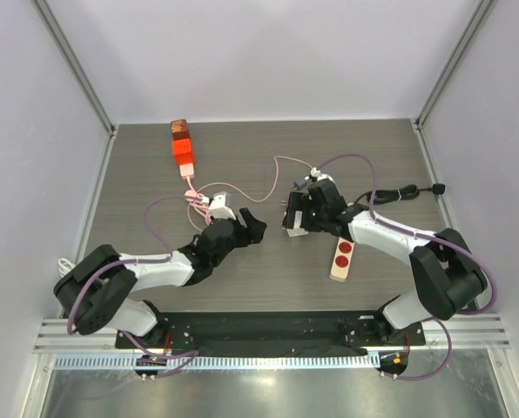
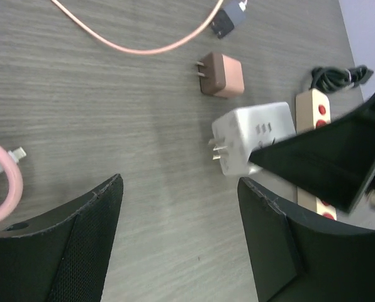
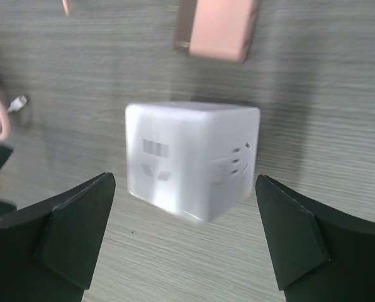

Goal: Pull the plug off the socket

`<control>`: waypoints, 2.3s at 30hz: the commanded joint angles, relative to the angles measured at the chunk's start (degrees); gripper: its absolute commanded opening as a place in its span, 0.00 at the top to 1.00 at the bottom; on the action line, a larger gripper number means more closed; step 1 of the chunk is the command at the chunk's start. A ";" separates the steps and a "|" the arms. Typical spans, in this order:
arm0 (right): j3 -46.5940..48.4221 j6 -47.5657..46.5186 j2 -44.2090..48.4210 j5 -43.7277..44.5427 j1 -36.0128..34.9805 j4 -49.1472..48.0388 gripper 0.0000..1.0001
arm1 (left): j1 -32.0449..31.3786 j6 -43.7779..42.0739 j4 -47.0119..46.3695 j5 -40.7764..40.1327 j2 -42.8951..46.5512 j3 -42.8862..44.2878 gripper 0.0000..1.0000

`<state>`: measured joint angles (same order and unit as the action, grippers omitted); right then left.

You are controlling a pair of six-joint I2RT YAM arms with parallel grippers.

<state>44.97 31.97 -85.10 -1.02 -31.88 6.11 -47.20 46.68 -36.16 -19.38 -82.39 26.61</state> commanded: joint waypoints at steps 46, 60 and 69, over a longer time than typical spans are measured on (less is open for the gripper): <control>58.57 7.15 -48.93 -5.74 -6.18 -27.81 0.19 | 35.68 -17.14 65.78 7.67 -8.04 52.12 0.02; 52.06 -10.25 -42.87 -18.32 -6.09 -22.55 0.19 | 37.97 -29.08 73.34 0.49 -31.42 77.09 0.04; 52.23 -8.68 -44.62 -22.44 -4.69 -27.02 0.20 | 38.67 -33.14 72.64 2.59 -41.18 84.74 0.04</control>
<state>94.28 22.81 -131.46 -20.25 -37.47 -17.19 -8.99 16.29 35.97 -16.12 -122.65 107.37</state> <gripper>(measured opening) 0.806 0.963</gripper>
